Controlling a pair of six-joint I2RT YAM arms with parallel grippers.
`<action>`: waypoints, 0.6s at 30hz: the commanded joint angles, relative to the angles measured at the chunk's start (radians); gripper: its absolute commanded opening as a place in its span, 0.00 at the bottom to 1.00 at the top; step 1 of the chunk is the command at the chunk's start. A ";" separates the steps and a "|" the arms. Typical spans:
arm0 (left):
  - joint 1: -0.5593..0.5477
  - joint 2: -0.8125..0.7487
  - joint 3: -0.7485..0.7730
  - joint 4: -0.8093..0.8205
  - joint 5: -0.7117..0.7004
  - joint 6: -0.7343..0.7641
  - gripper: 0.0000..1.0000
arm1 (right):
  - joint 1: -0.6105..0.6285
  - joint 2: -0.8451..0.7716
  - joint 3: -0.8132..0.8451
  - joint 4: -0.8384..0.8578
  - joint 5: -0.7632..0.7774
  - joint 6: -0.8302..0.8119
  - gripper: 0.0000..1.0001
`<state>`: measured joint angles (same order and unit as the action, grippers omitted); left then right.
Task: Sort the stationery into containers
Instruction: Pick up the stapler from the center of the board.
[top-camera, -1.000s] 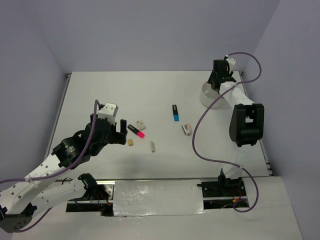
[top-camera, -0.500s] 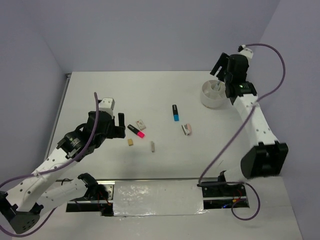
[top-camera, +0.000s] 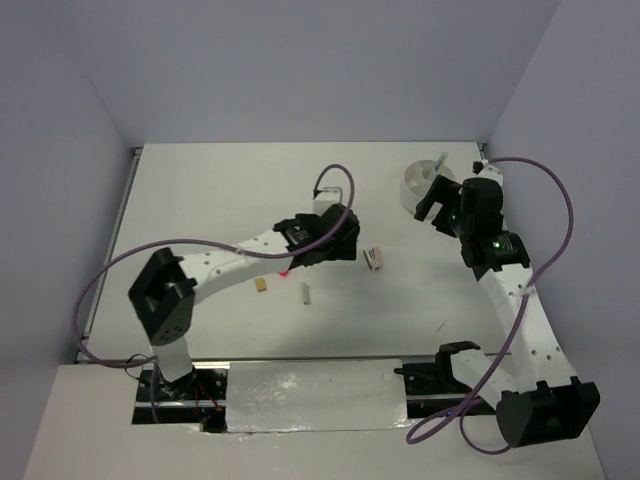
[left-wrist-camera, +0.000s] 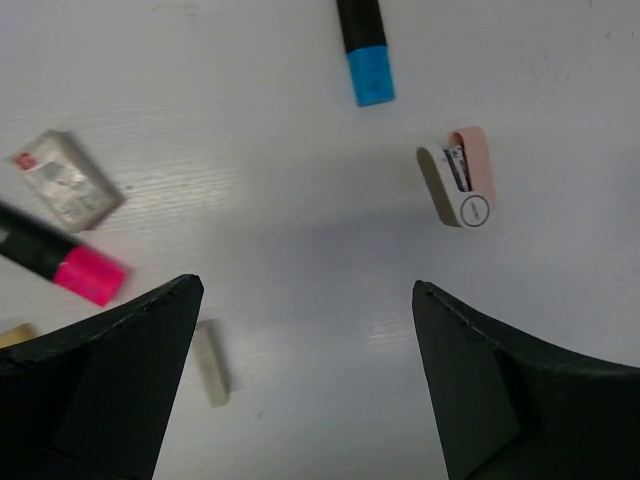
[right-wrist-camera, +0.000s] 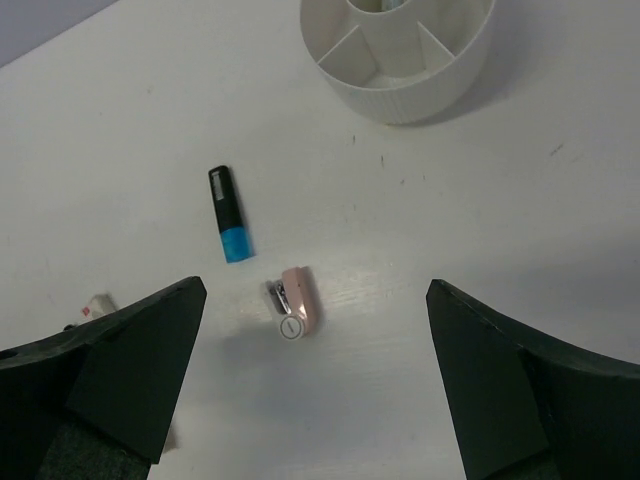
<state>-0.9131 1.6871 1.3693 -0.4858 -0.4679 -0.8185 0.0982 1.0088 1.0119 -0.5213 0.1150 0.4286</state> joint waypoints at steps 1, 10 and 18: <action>-0.056 0.128 0.140 0.001 -0.067 -0.073 0.99 | -0.002 -0.120 0.021 -0.089 0.012 -0.013 1.00; -0.151 0.495 0.526 -0.098 -0.182 -0.165 0.99 | -0.005 -0.303 -0.010 -0.098 -0.061 0.042 1.00; -0.179 0.701 0.714 -0.198 -0.256 -0.232 0.99 | -0.005 -0.343 -0.001 -0.111 -0.113 0.012 1.00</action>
<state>-1.0912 2.3398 2.0266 -0.6353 -0.6659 -1.0092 0.0975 0.6945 1.0080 -0.6384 0.0353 0.4545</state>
